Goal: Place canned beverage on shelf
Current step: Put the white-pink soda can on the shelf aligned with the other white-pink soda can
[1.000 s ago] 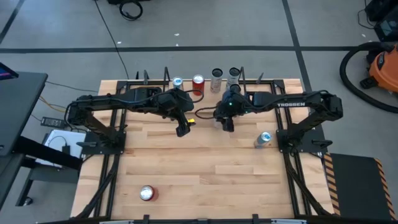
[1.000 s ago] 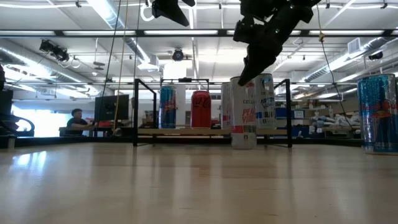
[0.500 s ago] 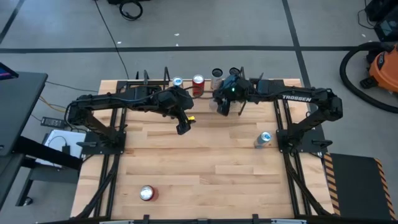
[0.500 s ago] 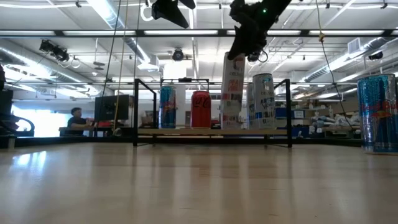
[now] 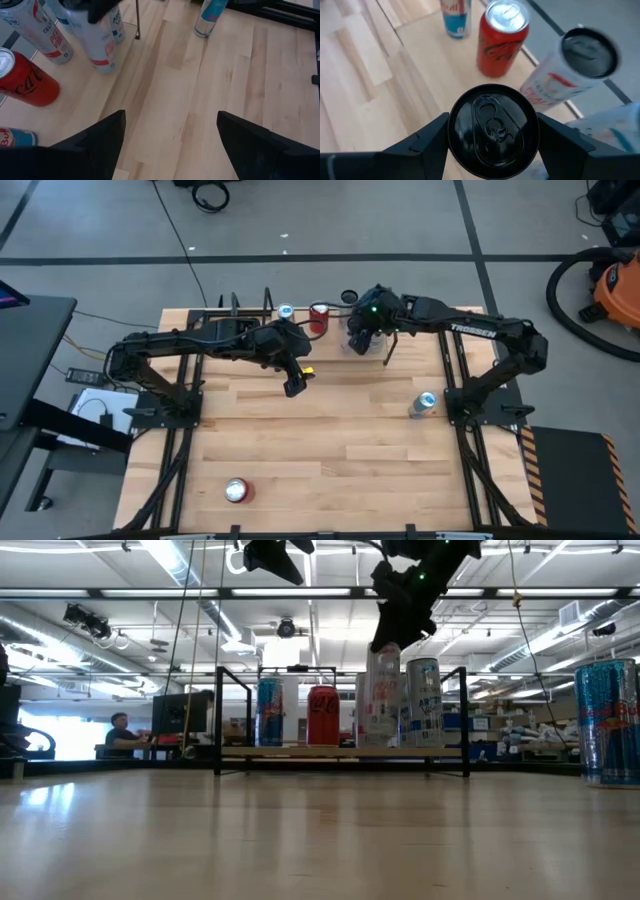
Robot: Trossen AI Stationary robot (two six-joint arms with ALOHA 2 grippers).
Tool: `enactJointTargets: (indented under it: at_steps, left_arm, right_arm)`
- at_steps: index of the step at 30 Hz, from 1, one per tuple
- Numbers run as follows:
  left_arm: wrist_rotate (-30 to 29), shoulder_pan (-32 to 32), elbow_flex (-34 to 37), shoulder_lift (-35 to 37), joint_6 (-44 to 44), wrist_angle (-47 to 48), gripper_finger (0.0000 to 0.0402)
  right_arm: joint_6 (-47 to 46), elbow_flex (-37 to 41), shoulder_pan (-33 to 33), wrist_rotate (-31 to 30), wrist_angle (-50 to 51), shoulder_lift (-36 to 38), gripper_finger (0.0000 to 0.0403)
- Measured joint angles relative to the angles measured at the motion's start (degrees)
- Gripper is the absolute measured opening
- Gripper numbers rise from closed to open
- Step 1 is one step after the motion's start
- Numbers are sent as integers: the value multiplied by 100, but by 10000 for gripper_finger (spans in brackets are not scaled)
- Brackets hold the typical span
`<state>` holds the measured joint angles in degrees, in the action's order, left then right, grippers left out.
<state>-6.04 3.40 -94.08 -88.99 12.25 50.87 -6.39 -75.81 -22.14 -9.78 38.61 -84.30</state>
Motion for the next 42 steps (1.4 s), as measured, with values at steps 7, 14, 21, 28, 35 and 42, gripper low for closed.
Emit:
enactJointTargets:
  at_steps: [7, 14, 21, 28, 35, 42]
  left_arm:
    - [0, 1, 0, 0, 0, 46, 316]
    - [0, 2, 0, 0, 0, 46, 316]
    - [0, 2, 0, 0, 0, 46, 316]
    - [0, 2, 0, 0, 0, 113, 316]
    - [0, 2, 0, 0, 0, 109, 316]
    - [0, 2, 0, 0, 0, 125, 316]
  right_arm:
    - [179, 4, 121, -370, -7, -328, 260]
    - [146, 4, 56, -278, -152, -377, 260]
    - [146, 0, -19, -205, -192, -441, 286]
    - [291, -2, -19, -195, -205, -454, 287]
    - [360, -2, -19, -84, -183, -451, 299]
    - [367, -2, -19, -94, -154, -451, 303]
